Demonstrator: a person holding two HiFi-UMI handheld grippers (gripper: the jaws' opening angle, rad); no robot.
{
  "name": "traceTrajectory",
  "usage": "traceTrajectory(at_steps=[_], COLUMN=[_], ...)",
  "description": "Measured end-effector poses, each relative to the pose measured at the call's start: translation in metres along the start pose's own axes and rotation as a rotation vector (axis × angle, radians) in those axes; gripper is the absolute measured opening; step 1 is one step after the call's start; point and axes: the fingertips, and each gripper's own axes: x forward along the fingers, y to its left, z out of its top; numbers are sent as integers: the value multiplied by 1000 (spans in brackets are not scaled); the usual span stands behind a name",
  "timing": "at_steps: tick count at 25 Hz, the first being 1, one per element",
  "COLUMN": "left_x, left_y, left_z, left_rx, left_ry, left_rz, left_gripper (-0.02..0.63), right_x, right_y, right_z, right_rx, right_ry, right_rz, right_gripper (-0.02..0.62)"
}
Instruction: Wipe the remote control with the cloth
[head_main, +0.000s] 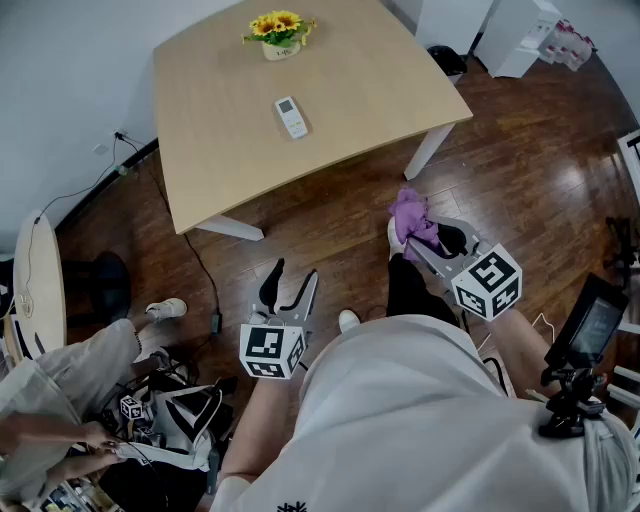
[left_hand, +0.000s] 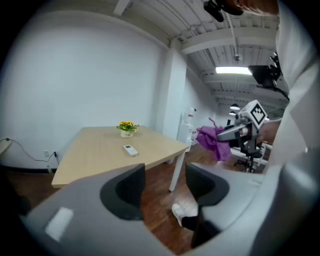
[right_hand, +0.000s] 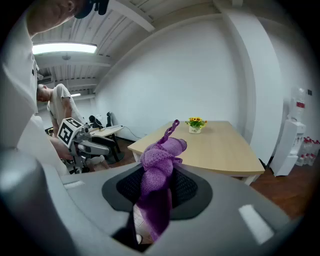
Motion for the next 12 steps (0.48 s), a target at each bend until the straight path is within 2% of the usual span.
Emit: traceTrajectory(at_steps=[6,12], left_x=[102,189], left_y=[32,67], left_z=[37,91], left_rx=[-29,-95], left_ry=[34,87], left_rz=[81,231], left_gripper=[264,287], right_x=[49,106], right_y=[-104,-185], right_z=[27,88], right_rx=[-14,-85], right_ry=[10,41], right_rz=[43,219], right_gripper=[127,127])
